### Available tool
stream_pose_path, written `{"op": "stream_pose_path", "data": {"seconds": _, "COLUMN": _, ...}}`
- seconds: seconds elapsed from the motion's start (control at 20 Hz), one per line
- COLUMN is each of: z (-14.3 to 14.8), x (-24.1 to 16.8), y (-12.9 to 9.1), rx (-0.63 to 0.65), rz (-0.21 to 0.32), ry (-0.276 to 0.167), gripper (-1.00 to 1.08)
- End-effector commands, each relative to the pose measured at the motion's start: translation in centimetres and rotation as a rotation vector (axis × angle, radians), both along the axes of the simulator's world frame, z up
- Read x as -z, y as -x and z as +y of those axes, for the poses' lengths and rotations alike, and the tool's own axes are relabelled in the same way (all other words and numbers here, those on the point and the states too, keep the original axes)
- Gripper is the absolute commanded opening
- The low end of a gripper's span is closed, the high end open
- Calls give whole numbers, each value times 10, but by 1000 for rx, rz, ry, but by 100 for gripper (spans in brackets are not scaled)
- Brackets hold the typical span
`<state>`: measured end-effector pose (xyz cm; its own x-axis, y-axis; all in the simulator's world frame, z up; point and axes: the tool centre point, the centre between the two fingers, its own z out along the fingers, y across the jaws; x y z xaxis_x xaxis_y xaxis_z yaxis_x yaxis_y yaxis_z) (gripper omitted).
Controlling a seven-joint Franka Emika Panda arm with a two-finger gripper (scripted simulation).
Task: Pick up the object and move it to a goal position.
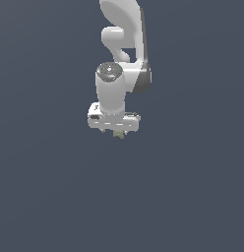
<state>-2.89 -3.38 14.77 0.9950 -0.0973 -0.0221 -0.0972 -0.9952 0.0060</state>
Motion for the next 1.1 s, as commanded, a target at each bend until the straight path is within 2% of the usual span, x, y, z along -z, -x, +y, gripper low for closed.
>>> {"op": "stream_pose_path", "data": {"seconds": 0.0, "z": 3, "x": 7, "y": 8, "rx": 22, "rz": -2, "ry": 0, "gripper": 100}}
{"op": "stream_pose_path", "data": {"seconds": 0.6, "z": 17, "x": 47, "y": 68, "rx": 171, "rz": -18, "ry": -2, "gripper": 100}}
{"op": "stream_pose_path", "data": {"seconds": 1.05, "z": 20, "x": 58, "y": 90, "rx": 222, "rz": -23, "ry": -1, "gripper": 100}}
